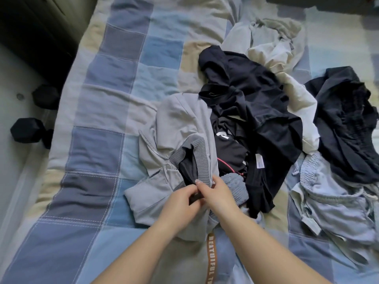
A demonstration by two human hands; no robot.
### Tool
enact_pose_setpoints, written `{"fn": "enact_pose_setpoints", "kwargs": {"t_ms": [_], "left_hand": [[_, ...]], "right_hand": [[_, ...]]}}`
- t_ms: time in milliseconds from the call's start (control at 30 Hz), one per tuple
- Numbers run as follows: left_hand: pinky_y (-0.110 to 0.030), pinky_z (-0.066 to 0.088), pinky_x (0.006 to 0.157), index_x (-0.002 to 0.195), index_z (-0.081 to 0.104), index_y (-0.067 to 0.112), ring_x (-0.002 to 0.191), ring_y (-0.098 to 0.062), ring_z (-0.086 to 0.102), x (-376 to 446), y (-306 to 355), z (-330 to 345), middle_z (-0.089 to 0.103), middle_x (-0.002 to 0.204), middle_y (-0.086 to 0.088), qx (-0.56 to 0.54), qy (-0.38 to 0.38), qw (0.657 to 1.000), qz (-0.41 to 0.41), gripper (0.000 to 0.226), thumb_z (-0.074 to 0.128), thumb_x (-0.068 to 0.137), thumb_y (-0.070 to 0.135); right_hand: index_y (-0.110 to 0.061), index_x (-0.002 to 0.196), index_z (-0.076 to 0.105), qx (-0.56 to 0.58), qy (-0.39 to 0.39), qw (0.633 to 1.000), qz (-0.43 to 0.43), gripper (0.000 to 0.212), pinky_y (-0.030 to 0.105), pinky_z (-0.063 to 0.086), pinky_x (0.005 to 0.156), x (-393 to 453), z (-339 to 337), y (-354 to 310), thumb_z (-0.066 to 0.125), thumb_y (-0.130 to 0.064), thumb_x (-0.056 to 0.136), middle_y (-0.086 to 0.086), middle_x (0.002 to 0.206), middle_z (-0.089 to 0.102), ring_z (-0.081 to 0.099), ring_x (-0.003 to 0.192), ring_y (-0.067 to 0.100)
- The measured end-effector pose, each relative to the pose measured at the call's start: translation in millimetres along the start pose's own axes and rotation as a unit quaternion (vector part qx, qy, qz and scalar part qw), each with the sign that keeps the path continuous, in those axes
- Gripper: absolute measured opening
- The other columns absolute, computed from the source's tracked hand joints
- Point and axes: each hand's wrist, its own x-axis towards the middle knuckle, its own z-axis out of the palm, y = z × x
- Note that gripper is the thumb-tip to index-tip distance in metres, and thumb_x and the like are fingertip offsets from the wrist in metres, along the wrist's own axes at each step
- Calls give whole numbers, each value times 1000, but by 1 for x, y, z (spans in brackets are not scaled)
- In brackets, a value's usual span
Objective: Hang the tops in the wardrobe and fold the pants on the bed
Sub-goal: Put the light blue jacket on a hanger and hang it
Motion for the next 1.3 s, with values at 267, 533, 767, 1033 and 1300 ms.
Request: {"fn": "enact_pose_setpoints", "kwargs": {"t_ms": [267,533,767,1033,1300], "left_hand": [[-14,48,79,90,66,37,89,0,65,-46,75,-13,71,93,16,-131,30,989,55,17,65,86,20],[-1,34,87,127,51,30,104,14,47,-85,176,-25,49,115,18,19,157,981,113,55,76,78,21],[-2,29,97,128,58,16,116,0,49,-180,277,31,53,123,18,79,155,954,244,57,66,75,-3],[-9,41,63,80,68,38,68,5,58,-277,377,91,67,73,16,-43,42,953,297,39,60,91,2],[-20,53,58,86,76,15,66,-12,65,-348,480,129,69,75,-4,-324,-201,895,231,24,57,81,29]], "right_hand": [[-2,78,57,40,82,991,-102,10,28,33,56,-75,-71,-14,47,0,82,7,63,51,43,61,17],[-10,87,64,192,56,959,-199,24,35,42,69,-206,-167,-36,40,-6,89,14,77,59,51,73,20],[-6,89,64,193,8,941,-278,29,42,44,72,-339,-269,-10,43,-23,78,22,80,58,51,77,22],[-9,86,67,188,90,919,-334,26,39,48,75,-462,-397,44,45,-20,77,20,82,62,59,81,26],[-25,96,66,193,249,871,-377,12,22,51,77,-560,-487,109,66,-18,87,-3,94,73,67,93,11]]}}
